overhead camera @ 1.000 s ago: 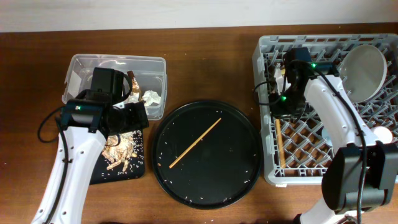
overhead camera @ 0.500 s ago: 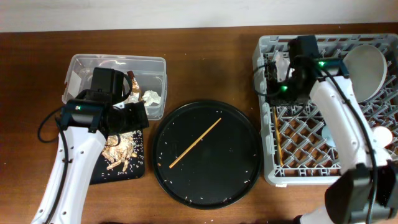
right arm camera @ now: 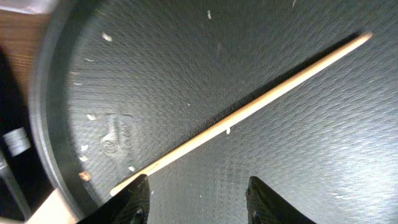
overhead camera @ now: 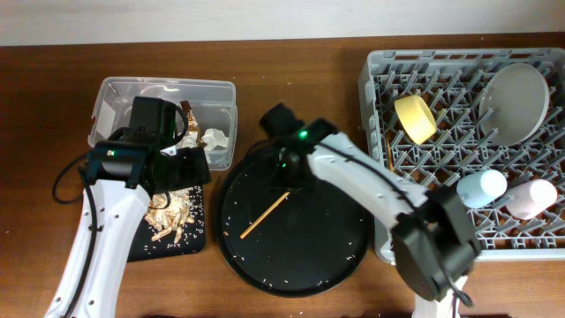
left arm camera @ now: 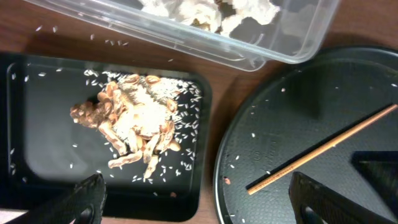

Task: Sort waste into correct bins and load items into the dishwasher rack
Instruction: 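Reach the right gripper back to the tray and grasp the second chopstick, then carry the second chopstick to the dish rack and release it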

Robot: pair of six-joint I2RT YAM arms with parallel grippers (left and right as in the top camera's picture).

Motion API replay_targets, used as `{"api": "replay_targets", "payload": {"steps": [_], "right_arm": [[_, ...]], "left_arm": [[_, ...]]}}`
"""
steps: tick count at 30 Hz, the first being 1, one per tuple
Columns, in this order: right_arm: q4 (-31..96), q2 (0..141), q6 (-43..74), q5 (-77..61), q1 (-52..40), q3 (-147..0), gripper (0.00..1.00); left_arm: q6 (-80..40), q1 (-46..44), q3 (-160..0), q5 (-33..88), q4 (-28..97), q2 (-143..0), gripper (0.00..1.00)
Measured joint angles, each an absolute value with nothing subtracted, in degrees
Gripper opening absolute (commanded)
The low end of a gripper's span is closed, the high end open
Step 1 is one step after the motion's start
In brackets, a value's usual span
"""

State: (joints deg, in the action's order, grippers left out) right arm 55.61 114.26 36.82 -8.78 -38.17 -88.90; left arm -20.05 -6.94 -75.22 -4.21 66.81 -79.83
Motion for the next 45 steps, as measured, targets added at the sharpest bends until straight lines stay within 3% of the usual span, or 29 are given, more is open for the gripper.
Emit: {"api": "replay_targets", "payload": {"steps": [14,18,20,22,27,29,35,45], "right_arm": [[54.3,122.7,46.0,-5.8,-39.7,-88.9,0.50],[54.2,122.7,46.9,-5.3,-39.8,-88.8,0.29],[54.2,122.7,47.5,-4.8,-39.9,-88.4,0.27],[54.1,122.5,47.9,-4.4,-39.9,-88.0,0.15],[54.8,122.1,48.0,-3.5,-39.7,-87.2,0.10],[55.2,122.1,47.6,-3.5,-39.7,-87.2,0.04],[59.4,120.3,39.6,-5.8,-38.4,-85.5,0.04],[68.1,94.1,10.9,-8.9,-19.4,-84.8,0.04]], "left_arm": [[-24.1,1.4,-75.2,-7.6,69.9,-79.8,0.99],[-24.1,1.4,-75.2,-7.6,69.9,-79.8,0.99],[-24.1,1.4,-75.2,-7.6,69.9,-79.8,0.99],[-24.1,1.4,-75.2,-7.6,70.0,-79.8,0.99],[-24.1,1.4,-75.2,-7.6,70.1,-79.8,0.99],[-24.1,1.4,-75.2,-7.6,70.1,-79.8,0.99],[-24.1,1.4,-75.2,-7.6,70.3,-79.8,0.99],[-24.1,1.4,-75.2,-7.6,70.3,-79.8,0.99]]}}
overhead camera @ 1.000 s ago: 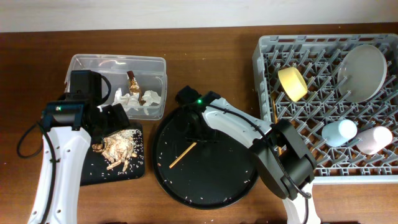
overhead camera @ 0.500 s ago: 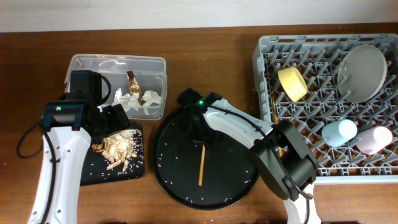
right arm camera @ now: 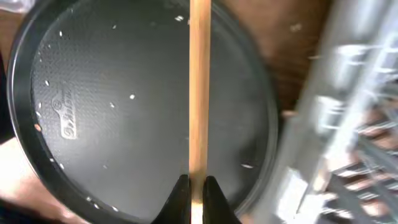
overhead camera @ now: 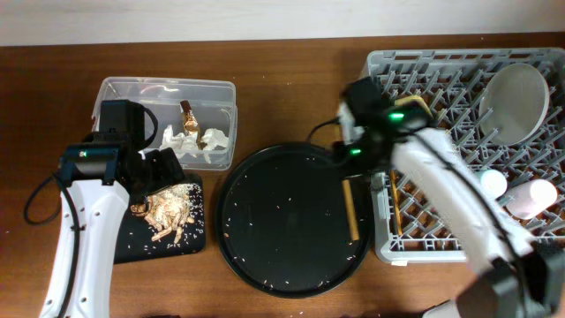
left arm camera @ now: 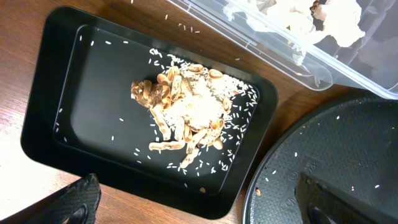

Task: Sort waste into correct bins and load items into the dishwasher rack
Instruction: 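Carry the second chopstick to the dish rack and release it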

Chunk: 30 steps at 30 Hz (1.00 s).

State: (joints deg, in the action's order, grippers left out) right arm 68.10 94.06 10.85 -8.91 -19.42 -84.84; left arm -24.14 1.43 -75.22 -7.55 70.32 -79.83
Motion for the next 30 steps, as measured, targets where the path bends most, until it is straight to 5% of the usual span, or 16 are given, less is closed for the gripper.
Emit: {"api": "replay_targets", "payload": {"steps": [9,15,30], "right_arm": [[71.1,95.3,-1.1,-7.1,-2.0,-84.8,0.05],[70.9,101.2,-3.9,-7.1,-1.8,-84.8,0.36],[65.4,92.9,-2.2,-13.5,4.5,-86.0,0.48]], "left_arm": [[-24.1,1.4,-75.2,-7.6,70.3,-79.8,0.99],[-24.3,1.4,-75.2,-7.5,70.3,-79.8,0.99],[-15.3,0.1,-75.2,-4.3,63.8,-79.8,0.99]]}}
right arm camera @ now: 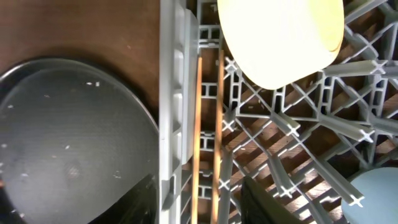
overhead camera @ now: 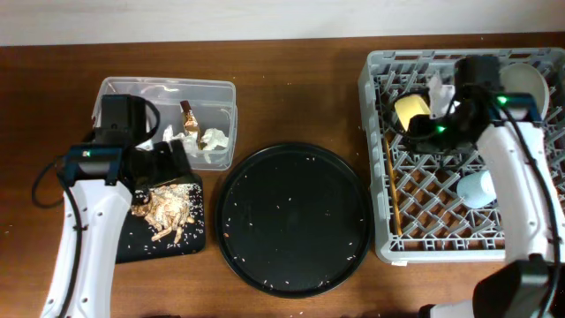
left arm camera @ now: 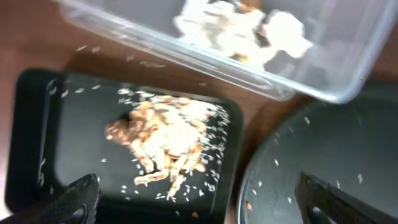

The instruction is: Sort waste into correct bins and load items into the dishwasher rack

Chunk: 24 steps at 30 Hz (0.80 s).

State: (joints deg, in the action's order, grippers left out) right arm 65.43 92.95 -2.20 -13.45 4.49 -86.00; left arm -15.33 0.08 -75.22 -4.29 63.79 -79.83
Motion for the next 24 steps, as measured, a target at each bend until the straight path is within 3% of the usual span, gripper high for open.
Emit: {"api": "replay_targets", "payload": {"steps": [7,10,13,15,24], "right_arm": [[69.0,92.6,-2.9,-15.1,4.5,-85.8,0.49],[65.8,86.2,-2.9,-14.8,4.5,-79.2,0.53],[60.4,75.5,-2.8,-14.3,4.5,-70.1,0.70],[57.0,67.5,-2.9,-14.2,4.5,-63.9,0.98],[60.4,41.1,-2.8,-14.0,4.5,-51.3,0.98]], "left_arm": [[-8.3,-2.2,-75.2,-0.7,72.5,-79.8,0.99],[-7.7,-2.2,-74.8,-0.5,73.5,-79.7,0.99],[-7.7,-2.2,-72.1,-0.4,70.6,-77.3,0.99],[-7.7,-2.2,-67.8,-0.4,67.1,-72.3,0.99],[-9.0,-2.2,-49.1,-0.4,58.3,-36.2,0.99]]}}
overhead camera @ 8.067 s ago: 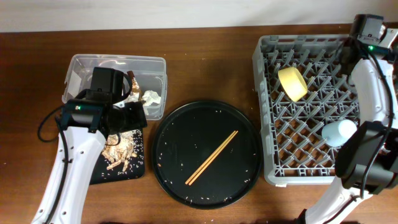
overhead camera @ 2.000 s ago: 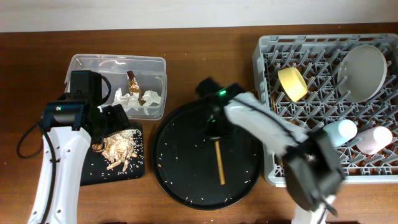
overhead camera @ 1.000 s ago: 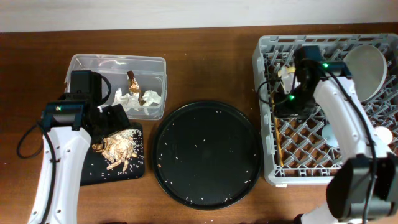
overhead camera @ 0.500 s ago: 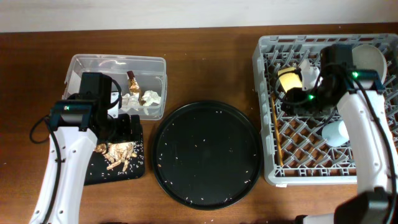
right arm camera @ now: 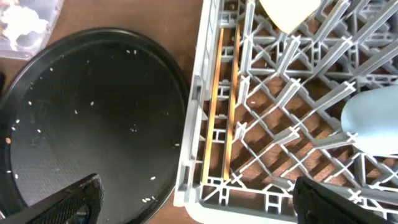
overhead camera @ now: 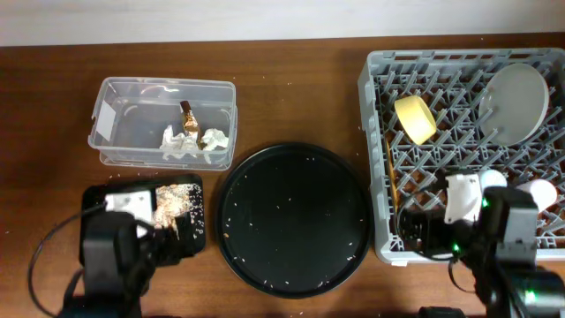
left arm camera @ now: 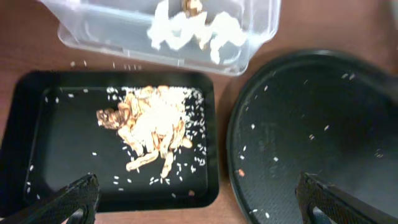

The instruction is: Sort waste into correct bins and load items into the dishwasher rack

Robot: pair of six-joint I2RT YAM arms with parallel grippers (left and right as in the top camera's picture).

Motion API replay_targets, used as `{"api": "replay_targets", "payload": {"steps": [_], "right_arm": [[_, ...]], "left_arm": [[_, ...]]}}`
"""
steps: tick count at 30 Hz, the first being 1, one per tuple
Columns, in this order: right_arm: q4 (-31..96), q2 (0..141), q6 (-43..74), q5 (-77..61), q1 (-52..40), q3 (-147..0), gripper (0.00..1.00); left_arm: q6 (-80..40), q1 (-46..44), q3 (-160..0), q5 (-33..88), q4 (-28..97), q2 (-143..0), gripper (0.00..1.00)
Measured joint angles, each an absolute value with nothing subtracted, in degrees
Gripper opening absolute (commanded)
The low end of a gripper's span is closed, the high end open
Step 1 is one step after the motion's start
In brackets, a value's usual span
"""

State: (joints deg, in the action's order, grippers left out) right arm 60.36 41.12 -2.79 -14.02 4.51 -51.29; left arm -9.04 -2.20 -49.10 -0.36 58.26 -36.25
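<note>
The grey dishwasher rack [overhead camera: 381, 231] holds a yellow bowl [overhead camera: 415, 119], a grey bowl [overhead camera: 516, 93], a pale blue cup [right arm camera: 373, 118] and two wooden chopsticks [right arm camera: 215, 106] lying side by side along its left edge. The round black tray [overhead camera: 293, 219] carries only rice grains. Food scraps [left arm camera: 149, 124] lie in the black rectangular tray [left arm camera: 37, 162]; crumpled paper [overhead camera: 190, 141] sits in the clear bin [overhead camera: 115, 97]. My left gripper [left arm camera: 199, 202] hangs open high over the trays' near edges. My right gripper [right arm camera: 199, 202] is open above the rack's near left corner. Both are empty.
Both arms are drawn back at the table's near edge, the left arm [overhead camera: 110, 261] below the rectangular tray, the right arm [overhead camera: 499, 243] over the rack's near side. A pink cup [overhead camera: 540, 193] stands beside the blue one. Brown tabletop [overhead camera: 291, 88] surrounds the containers.
Both arms have drawn back from over the bins and the rack to the table's near edge, higher up. Both grippers are still open and empty. The chopsticks lie unmoved in the rack.
A chopstick lay on the round tray under my open right gripper. Then that gripper was shut on it at the tray's right edge. Then the chopstick lay in the rack beside another, the gripper open. My left gripper stayed open over the bins. Now both arms are back.
</note>
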Motion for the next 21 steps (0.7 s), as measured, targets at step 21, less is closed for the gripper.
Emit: {"api": "replay_targets", "payload": {"steps": [21], "right_arm": [[60.8,40.6,-2.9,-12.7,3.3,-50.4,0.98]], "left_arm": [[-9.2,-2.2,-48.2,-0.4,58.0,-28.6,0.99]]}}
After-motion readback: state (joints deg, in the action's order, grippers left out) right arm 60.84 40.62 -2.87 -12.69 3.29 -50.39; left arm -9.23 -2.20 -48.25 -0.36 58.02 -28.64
